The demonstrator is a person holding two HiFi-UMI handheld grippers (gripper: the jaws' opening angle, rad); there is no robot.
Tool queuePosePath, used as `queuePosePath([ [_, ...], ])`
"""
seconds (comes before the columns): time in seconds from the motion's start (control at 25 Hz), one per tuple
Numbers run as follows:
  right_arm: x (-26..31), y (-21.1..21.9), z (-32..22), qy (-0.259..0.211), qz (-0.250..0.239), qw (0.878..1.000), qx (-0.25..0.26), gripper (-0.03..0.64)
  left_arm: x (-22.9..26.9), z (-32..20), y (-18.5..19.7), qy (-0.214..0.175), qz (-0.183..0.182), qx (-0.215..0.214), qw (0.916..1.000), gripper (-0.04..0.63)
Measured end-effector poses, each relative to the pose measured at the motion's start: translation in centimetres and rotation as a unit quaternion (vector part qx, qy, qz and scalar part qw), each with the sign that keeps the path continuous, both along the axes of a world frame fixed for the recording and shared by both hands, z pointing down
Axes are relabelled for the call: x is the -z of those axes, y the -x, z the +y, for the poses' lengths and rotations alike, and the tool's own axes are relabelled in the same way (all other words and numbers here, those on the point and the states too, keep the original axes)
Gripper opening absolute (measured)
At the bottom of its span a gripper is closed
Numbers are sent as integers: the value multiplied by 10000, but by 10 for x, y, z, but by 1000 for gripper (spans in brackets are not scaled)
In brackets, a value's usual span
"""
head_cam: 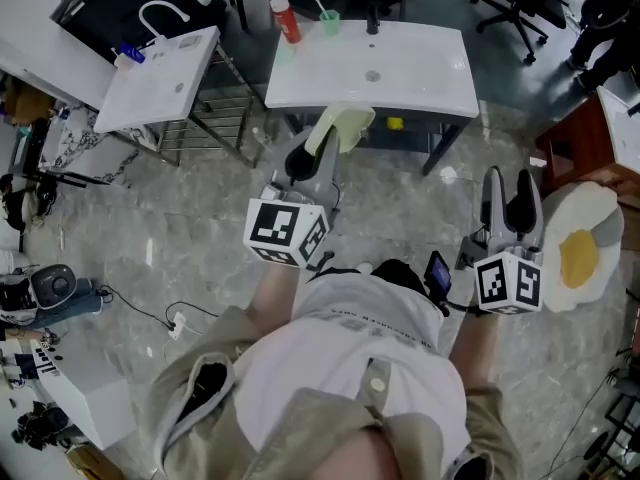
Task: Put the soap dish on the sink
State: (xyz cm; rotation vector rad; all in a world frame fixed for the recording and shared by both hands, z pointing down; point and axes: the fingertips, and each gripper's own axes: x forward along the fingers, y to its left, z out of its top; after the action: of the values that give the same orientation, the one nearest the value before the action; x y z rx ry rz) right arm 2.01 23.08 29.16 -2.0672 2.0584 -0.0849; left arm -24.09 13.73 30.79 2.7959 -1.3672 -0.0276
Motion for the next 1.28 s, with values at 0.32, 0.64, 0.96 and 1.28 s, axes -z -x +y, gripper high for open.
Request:
queuePosePath([
  [0.32,-9,-16,-27,208,-29,9997,-99,262,-14,-30,-13,226,-52,-57,9997,31],
  [0.64,-9,-48,-73,190,-52,9998,-63,264,-12,-74,-42,197,-41,-24,9998,31],
  [0.96,3,-94,-127,83,-57,9999,24,270,-4,-122,-83,112,9,45,9999,31],
  [1.28,5,-138,-185,86,-36,9997,214,268,0,-167,-128,49,28,147,9999,31],
])
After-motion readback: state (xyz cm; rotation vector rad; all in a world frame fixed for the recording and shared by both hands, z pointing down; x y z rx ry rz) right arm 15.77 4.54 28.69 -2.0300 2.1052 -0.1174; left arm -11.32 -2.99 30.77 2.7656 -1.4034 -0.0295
